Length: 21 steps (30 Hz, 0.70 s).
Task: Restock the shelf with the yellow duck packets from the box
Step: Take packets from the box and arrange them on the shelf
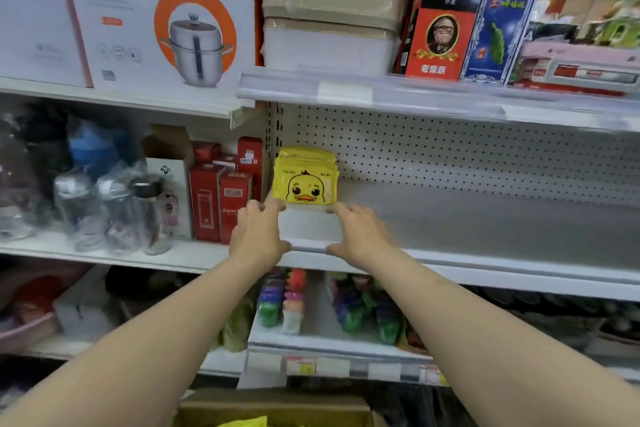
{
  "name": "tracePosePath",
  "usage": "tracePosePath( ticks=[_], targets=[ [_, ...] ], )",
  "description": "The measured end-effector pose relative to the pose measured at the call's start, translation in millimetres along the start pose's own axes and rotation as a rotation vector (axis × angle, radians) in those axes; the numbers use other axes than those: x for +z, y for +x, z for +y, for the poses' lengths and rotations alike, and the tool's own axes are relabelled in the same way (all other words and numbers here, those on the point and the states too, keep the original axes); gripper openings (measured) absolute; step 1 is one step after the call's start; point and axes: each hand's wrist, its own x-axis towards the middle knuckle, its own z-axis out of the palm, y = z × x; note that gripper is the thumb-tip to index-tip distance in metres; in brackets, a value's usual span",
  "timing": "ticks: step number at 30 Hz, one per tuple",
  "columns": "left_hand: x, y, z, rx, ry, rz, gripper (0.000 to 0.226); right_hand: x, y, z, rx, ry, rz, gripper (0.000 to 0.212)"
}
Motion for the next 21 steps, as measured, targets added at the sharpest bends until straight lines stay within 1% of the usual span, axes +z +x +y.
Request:
tracePosePath(
  ticks=[4,7,12,16,21],
  targets=[
    [13.5,-46.5,-12.4,-0.006,0.109,-0.049,0.071,14.7,-39.4,-1.3,-0.034,0.059,-0.065,0.076],
    [28.6,-77.3,-28.6,-0.022,0.186,-0.100,0.069,34.1,-62.3,-3.5,-0.063,0.061,-0.108,0.074],
    [52.4,-120.1,-57.9,-0.104,0.200,-0.208,0.067,76.8,-88.8,-7.9,-0.087,0.048,-0.185,0.068],
    [78.5,-153.3,-89.7,-0.165,0.215,-0.309,0.068,124.4,-105.3,-7.4,-0.081,0.045,-0.313,0.069],
    [119.6,-182.6,-137.5,-0.277,0.239,-0.465,0.076,190.6,-120.6,-1.7,-0.044,0.084,-0.477,0.069]
  ],
)
